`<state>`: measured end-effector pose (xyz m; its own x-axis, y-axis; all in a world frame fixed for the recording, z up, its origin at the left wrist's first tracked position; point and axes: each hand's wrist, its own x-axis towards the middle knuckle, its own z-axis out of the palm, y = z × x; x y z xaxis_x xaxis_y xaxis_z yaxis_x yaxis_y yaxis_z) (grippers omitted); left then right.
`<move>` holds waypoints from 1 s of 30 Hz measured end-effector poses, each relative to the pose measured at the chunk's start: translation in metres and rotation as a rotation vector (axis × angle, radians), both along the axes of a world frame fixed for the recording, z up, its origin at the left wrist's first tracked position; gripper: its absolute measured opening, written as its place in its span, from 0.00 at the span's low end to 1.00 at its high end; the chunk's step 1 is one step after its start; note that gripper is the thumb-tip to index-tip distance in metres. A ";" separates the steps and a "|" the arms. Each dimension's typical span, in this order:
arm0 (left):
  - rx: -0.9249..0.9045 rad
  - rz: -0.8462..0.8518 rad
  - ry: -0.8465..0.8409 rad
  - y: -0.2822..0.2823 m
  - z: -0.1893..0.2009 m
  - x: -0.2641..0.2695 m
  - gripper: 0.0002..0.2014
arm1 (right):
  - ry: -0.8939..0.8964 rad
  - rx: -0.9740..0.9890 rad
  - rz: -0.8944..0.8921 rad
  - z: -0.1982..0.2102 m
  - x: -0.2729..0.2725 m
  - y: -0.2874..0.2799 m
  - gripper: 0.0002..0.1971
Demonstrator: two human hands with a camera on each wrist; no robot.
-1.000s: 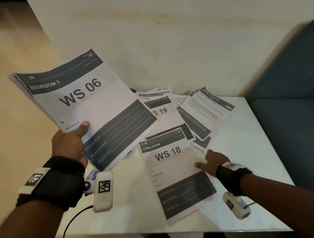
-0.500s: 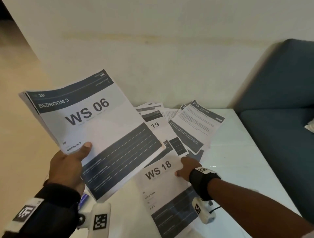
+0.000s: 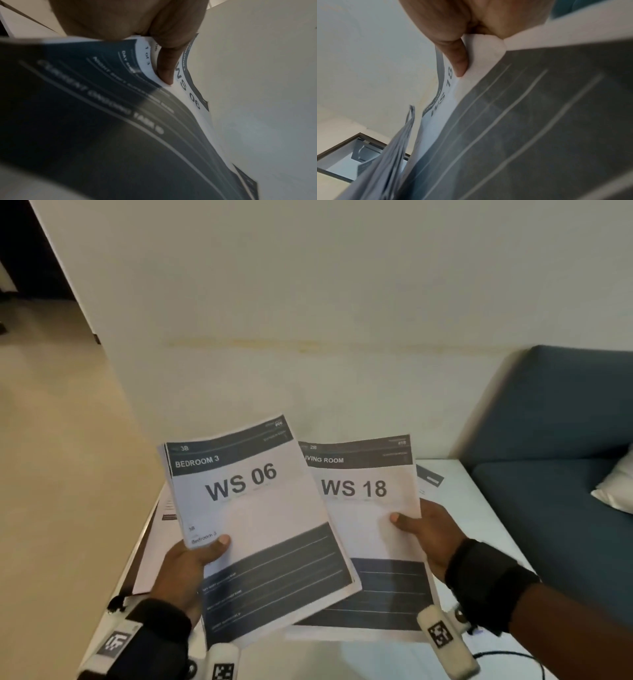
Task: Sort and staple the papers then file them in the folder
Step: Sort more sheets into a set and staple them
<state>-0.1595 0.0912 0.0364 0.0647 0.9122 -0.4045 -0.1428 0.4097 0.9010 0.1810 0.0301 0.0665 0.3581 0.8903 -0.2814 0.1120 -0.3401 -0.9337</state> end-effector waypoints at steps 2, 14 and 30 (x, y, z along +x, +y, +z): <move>-0.011 -0.022 -0.010 0.000 -0.001 0.001 0.14 | 0.006 0.019 -0.020 0.003 0.000 -0.007 0.09; -0.047 -0.194 0.022 -0.012 0.002 0.034 0.12 | 0.084 0.052 0.105 0.016 -0.021 -0.013 0.10; -0.023 -0.170 -0.070 -0.022 -0.003 0.049 0.19 | 0.058 0.037 0.293 -0.002 -0.054 -0.010 0.10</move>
<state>-0.1104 0.0689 0.0331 0.2457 0.8764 -0.4143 -0.1321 0.4537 0.8813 0.1274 0.0201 0.0644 0.0690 0.9633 -0.2596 0.1467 -0.2672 -0.9524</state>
